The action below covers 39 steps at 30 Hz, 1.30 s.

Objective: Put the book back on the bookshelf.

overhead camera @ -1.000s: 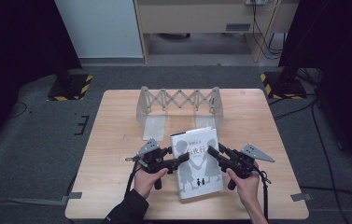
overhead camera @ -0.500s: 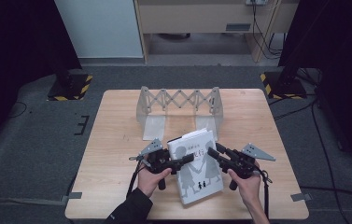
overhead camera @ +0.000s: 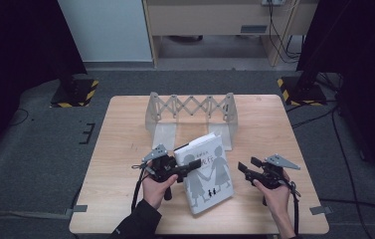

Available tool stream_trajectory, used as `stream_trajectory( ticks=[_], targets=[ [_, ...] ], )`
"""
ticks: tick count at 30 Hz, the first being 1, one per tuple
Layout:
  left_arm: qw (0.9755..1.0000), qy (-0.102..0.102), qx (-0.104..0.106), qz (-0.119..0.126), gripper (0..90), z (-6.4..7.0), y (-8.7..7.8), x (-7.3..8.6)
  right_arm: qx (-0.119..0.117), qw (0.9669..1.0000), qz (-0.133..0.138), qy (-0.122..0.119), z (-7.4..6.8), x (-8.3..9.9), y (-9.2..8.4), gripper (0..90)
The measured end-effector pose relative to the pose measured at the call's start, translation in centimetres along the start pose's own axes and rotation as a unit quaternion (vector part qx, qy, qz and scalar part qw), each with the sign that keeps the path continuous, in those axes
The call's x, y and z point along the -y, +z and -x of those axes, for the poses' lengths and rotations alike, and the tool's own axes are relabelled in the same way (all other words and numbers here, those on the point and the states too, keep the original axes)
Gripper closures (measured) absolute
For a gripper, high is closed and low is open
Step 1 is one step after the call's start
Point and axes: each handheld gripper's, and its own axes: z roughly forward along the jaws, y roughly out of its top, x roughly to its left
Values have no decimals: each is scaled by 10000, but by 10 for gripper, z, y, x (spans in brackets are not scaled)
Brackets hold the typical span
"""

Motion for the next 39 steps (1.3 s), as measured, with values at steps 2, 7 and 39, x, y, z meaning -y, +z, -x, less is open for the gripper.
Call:
stream_trajectory(
  ticks=[2, 7, 39],
  targets=[
    [9999, 146, -88, 22, 498, 2, -4, -4, 360, 9984, -353, -240, 5, 4, 3, 296],
    [9988, 421, -262, 12, 506, 5, -9, -12, 842, 9907, -919, -551, 11, 13, 6, 239],
    [9954, 946, -49, 110, 423, 35, -9, 7, 1215, 9802, -1435, -626, 20, 21, 8, 67]
  ],
)
